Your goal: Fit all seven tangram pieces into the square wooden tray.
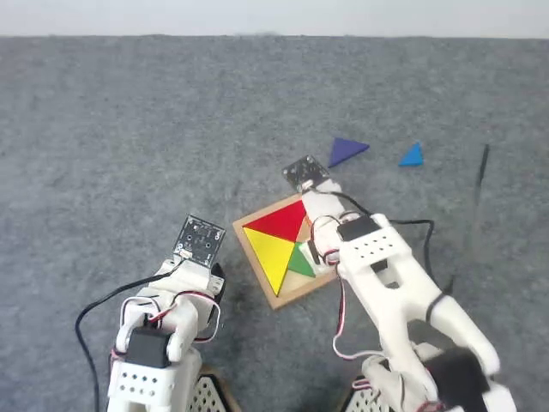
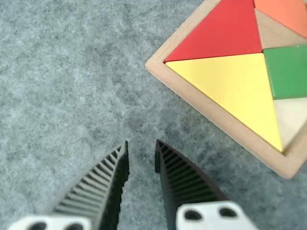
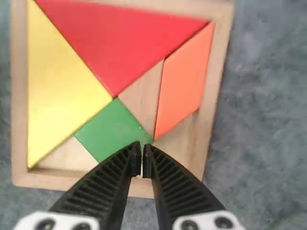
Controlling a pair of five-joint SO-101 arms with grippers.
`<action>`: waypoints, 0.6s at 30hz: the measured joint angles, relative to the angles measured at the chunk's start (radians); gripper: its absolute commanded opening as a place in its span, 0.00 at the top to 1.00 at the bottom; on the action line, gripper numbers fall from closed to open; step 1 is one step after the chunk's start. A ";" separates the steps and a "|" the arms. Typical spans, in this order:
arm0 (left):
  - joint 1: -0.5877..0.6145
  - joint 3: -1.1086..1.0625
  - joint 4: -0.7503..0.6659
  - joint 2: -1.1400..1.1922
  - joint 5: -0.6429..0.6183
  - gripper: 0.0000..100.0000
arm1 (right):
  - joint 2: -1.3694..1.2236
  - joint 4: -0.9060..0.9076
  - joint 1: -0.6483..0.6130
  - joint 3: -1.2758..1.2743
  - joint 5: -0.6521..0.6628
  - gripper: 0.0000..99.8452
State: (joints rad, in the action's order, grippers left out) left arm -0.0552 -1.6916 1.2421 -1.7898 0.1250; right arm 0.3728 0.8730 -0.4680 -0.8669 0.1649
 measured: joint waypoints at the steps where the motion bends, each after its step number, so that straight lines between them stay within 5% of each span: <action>1: 0.000 0.000 0.000 0.000 0.000 0.91 | 0.035 0.025 0.008 0.017 -0.002 0.99; 9: 0.000 0.000 0.000 0.000 0.000 0.91 | 0.117 0.256 0.206 0.272 0.060 0.99; 14: 0.000 0.000 0.000 0.000 0.000 0.91 | -0.069 0.267 0.339 0.470 0.075 0.98; 18: 0.000 0.000 0.000 0.000 0.000 0.91 | -0.307 0.267 0.368 0.626 0.075 0.88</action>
State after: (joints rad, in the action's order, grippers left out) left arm -0.0552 -1.6916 1.2421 -1.7898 0.1250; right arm 0.0660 1.1400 -0.0997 -0.2409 0.2401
